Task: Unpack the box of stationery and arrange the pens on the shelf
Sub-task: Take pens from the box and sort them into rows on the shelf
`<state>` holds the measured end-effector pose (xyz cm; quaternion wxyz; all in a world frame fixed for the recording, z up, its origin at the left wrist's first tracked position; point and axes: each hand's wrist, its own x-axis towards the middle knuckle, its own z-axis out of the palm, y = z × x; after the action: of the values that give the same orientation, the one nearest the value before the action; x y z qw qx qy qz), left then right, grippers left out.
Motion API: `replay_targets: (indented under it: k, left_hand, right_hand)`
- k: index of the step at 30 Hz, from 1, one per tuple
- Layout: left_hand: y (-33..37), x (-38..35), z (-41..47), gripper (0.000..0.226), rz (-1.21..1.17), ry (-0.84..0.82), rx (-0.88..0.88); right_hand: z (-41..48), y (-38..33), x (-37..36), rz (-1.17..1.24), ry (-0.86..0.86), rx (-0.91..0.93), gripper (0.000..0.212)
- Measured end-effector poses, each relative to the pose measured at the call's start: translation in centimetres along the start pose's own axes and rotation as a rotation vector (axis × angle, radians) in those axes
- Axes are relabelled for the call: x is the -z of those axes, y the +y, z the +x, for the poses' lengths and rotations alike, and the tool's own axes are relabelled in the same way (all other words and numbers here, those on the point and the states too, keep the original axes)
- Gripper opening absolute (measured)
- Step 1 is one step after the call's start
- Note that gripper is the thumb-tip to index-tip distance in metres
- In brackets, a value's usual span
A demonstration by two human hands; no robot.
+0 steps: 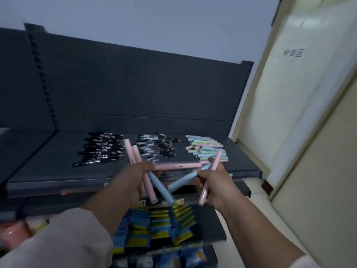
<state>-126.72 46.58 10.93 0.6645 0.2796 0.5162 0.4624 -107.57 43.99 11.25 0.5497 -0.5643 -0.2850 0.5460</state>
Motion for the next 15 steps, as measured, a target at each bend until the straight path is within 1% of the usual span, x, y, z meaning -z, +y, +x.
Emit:
replay_targets:
  k: [3,6,10,12,15]
  left_hand:
    - [-0.6,-2.8,2.2,0.009,0.093,-0.015,-0.011]
    - [-0.7,-4.9,4.9,0.017,0.176,-0.047,-0.013]
    - [-0.3,-7.5,8.6,0.011,0.223,-0.145,-0.001]
    - [0.2,-8.9,10.6,0.008,0.235,-0.182,-0.004]
    - [0.8,-10.7,13.7,0.014,0.255,-0.206,-0.009]
  right_hand:
    - [1.7,-0.5,1.9,0.107,-0.01,-0.02,0.037]
    - [3.8,-1.1,3.3,0.175,0.022,-0.016,0.031]
    - [7.6,-2.7,4.9,0.2,0.113,-0.019,0.021]
    - [9.6,-3.6,5.2,0.218,0.142,-0.024,0.021]
    - [12.5,-4.8,5.5,0.226,0.159,-0.032,0.023]
